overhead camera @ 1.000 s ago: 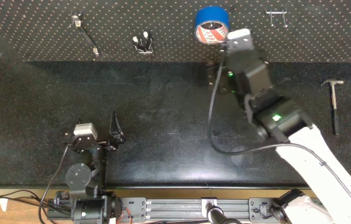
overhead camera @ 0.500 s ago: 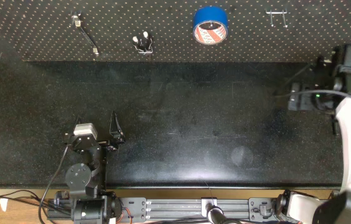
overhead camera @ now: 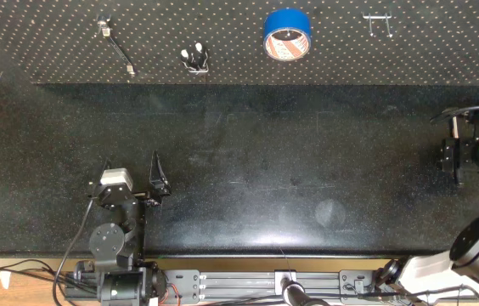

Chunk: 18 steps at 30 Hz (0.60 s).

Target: Place Tools Onto Pegboard

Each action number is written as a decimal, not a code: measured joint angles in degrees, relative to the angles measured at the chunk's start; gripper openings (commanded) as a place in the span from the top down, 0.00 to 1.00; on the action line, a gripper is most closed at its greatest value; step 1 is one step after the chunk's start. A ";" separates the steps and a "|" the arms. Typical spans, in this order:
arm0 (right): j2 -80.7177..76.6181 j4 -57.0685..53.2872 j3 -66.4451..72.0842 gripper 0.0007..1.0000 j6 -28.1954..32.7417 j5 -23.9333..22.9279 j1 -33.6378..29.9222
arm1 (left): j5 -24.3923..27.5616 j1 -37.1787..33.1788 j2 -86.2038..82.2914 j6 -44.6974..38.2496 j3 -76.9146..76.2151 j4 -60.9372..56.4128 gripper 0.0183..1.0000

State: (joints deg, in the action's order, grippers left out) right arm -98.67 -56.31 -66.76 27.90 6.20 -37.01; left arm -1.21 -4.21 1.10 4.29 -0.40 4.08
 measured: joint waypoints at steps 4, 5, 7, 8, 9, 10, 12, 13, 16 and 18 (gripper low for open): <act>-0.57 1.60 0.00 0.03 4.00 0.00 0.00 | 0.02 0.00 0.00 0.00 0.00 0.00 0.00; -0.57 1.77 0.00 0.03 5.01 0.00 0.00 | 0.02 0.00 0.00 0.00 0.00 0.00 0.00; -0.76 2.05 0.00 0.03 7.26 0.00 0.00 | 0.02 0.00 0.00 0.00 0.00 0.00 0.00; -0.87 2.23 0.00 0.03 8.17 0.00 0.00 | 0.02 0.00 0.00 0.00 0.00 0.00 0.00; -1.01 2.40 0.00 0.03 8.90 -0.02 0.00 | 0.02 0.00 0.00 0.00 0.00 0.00 0.00; -1.22 2.60 0.00 0.03 9.73 -0.02 0.00 | 0.00 0.00 0.00 0.00 0.00 0.00 0.00; -1.92 2.78 0.00 0.03 11.30 -0.07 0.00 | 0.02 0.00 0.00 0.00 0.00 0.00 0.00; -2.36 2.84 0.00 0.03 11.87 -0.35 0.00 | 0.00 0.00 0.00 0.00 0.00 0.00 0.00; -3.56 3.04 0.00 0.03 12.55 -2.12 0.00 | 0.00 0.00 0.00 0.00 0.00 0.00 0.00; -4.11 3.17 0.00 0.03 12.98 -2.89 0.00 | 0.02 0.00 0.00 0.00 0.00 0.00 0.00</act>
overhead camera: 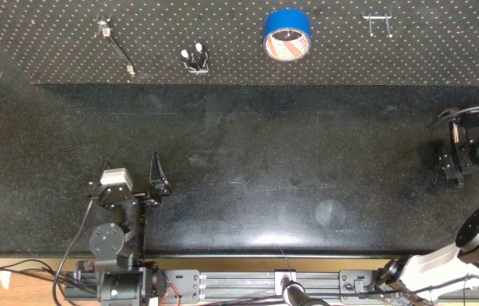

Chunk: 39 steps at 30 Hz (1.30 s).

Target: Place Tools Onto Pegboard

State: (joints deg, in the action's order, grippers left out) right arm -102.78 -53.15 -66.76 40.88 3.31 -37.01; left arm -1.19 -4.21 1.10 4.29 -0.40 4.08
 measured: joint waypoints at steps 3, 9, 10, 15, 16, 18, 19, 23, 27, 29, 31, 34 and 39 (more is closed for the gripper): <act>-0.50 0.31 0.00 0.03 0.22 -0.46 0.00 | 0.00 0.00 0.00 0.00 0.00 0.00 0.00; -1.29 0.52 0.00 0.03 0.42 -3.26 0.20 | 0.00 0.00 0.00 0.00 0.00 0.00 0.00; -1.31 0.55 0.00 0.03 0.42 -3.72 0.39 | 0.00 0.00 0.00 0.00 0.00 0.00 0.00; -1.49 0.96 0.00 0.03 0.42 -4.76 1.90 | -0.02 0.00 0.00 0.00 0.00 0.00 0.00; -1.75 0.94 0.00 0.03 0.42 -4.79 2.29 | 0.00 0.00 0.00 0.00 0.00 0.00 0.00; -2.32 0.90 0.00 0.03 0.42 -4.83 2.78 | -0.02 0.00 0.00 0.00 0.00 0.00 0.00; -2.38 0.87 -0.02 0.03 0.42 -4.94 2.99 | 0.00 0.00 0.00 0.00 0.00 0.00 0.00; -2.38 0.90 -0.02 0.20 0.35 -4.94 3.02 | 0.00 0.00 0.00 0.00 0.00 0.00 0.00; -2.38 1.77 -0.02 0.62 -1.81 -4.90 3.06 | 0.00 0.00 0.00 0.00 0.00 0.00 0.00; -2.38 2.12 -0.04 0.81 -3.39 -4.87 3.08 | 0.00 0.00 0.00 0.00 0.00 0.00 0.01; -2.38 2.49 -0.07 0.92 -4.96 -4.94 3.08 | 0.00 0.00 0.00 0.00 0.00 0.00 0.00; -2.38 3.04 -0.13 0.92 -7.48 -5.27 3.08 | 0.00 0.00 0.00 0.00 0.00 0.00 0.00; -2.38 4.42 -0.13 0.93 -12.13 -5.42 3.06 | 0.00 0.00 0.00 0.00 0.00 0.00 0.00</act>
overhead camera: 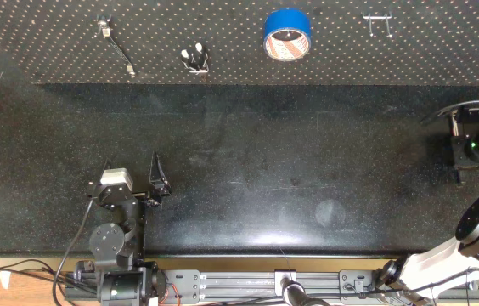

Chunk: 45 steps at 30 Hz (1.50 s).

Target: Place Tools Onto Pegboard

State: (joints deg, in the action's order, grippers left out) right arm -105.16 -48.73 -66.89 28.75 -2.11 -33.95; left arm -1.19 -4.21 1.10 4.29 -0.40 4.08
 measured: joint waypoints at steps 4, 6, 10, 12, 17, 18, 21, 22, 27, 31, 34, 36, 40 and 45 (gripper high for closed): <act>0.00 1.44 0.00 0.93 -6.19 -0.42 0.00 | 0.00 0.00 0.00 0.00 0.00 0.00 0.00; 0.17 1.66 0.00 0.93 -8.48 -0.61 0.00 | 0.00 0.00 0.00 0.00 0.00 0.00 0.00; 1.90 1.88 0.02 0.93 -12.72 0.35 0.02 | 0.00 0.00 0.00 0.00 0.00 0.00 0.00; 4.55 1.88 0.07 0.93 -13.77 1.97 0.02 | 0.00 0.00 0.00 0.00 0.00 0.00 0.00; 15.15 1.40 0.07 0.93 -15.76 7.67 0.02 | 0.00 0.00 0.02 0.00 0.00 0.00 0.00; 16.85 1.18 0.07 0.93 -16.28 8.44 0.22 | 0.00 0.00 0.02 0.00 0.00 0.00 0.00; 23.15 1.05 0.07 0.93 -18.08 10.47 1.81 | 0.00 0.00 0.00 0.00 0.00 0.00 0.00; 25.09 1.33 0.07 0.93 -18.82 10.95 3.13 | -0.02 0.00 0.02 0.00 0.00 0.00 0.00; 32.06 6.08 0.07 0.93 -23.82 12.37 13.44 | 0.00 0.00 0.00 0.00 0.00 0.00 0.00; 33.99 12.87 0.09 0.93 -26.71 12.94 22.40 | 0.00 0.00 0.00 0.00 0.00 0.00 0.00; 34.03 14.51 0.09 0.93 -27.63 13.20 26.45 | 0.00 0.00 0.00 0.00 0.00 0.00 0.00; 33.92 14.71 0.09 0.93 -27.96 13.20 28.57 | 0.00 0.00 0.00 0.00 0.00 0.00 0.00; 33.16 15.26 0.09 0.93 -28.11 13.20 31.32 | 0.00 0.00 0.00 0.00 0.00 0.00 0.00; 30.86 15.34 0.09 0.92 -28.30 13.20 33.46 | 0.00 0.00 0.00 0.00 0.00 0.00 0.00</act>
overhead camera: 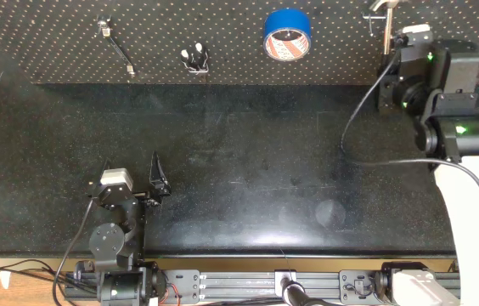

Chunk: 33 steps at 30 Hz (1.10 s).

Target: Place Tools Onto Pegboard

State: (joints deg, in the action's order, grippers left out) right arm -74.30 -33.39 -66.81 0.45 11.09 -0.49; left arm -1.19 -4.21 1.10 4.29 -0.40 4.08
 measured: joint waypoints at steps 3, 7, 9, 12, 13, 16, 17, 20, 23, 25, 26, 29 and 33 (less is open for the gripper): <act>-0.90 -0.02 0.00 0.93 -0.17 0.00 0.46 | 0.00 0.00 0.00 0.00 0.00 0.00 0.00; -3.17 -0.35 0.00 0.93 -0.20 0.00 0.52 | 0.00 0.00 0.00 0.00 0.00 0.00 0.00; -3.98 -0.50 0.00 0.93 -0.20 0.00 0.52 | 0.00 0.00 0.00 0.00 0.00 0.00 0.00; -4.96 -0.50 0.00 0.93 -0.20 -0.02 0.52 | 0.00 0.00 0.00 0.00 0.00 0.00 0.00; -5.25 -0.50 0.00 0.93 -0.22 -0.02 0.52 | 0.00 0.00 0.00 0.00 0.00 0.00 0.00; -6.01 -0.50 0.00 0.93 -0.22 -0.02 0.52 | 0.00 0.00 0.00 0.00 0.00 0.00 0.00; -6.34 -0.50 0.00 0.93 -0.22 -0.02 0.52 | 0.00 0.00 0.00 0.00 0.00 0.00 0.00; -7.15 -0.50 0.00 0.93 -0.22 -0.02 0.52 | 0.00 0.00 0.00 0.00 0.00 0.00 0.00; -7.58 -0.44 0.00 0.93 -0.22 -0.04 0.52 | 0.00 0.00 0.00 0.00 0.00 0.00 0.00; -7.78 -0.37 0.00 0.93 -0.20 -0.04 0.52 | 0.00 0.00 0.00 0.00 0.00 0.00 0.00; -7.91 -0.26 0.00 0.93 -0.20 -0.02 0.52 | -0.02 0.00 0.00 0.00 0.00 0.00 0.00; -8.59 0.04 0.00 0.85 -0.20 -0.20 0.52 | 0.00 0.00 0.00 0.00 0.00 0.00 0.00; -9.44 -0.13 0.00 0.59 -0.48 -0.42 0.52 | 0.00 0.00 0.00 0.00 0.00 0.00 0.00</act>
State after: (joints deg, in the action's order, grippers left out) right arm -83.74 -33.52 -66.81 -0.03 10.68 0.03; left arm -1.19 -4.21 1.10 4.29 -0.40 4.08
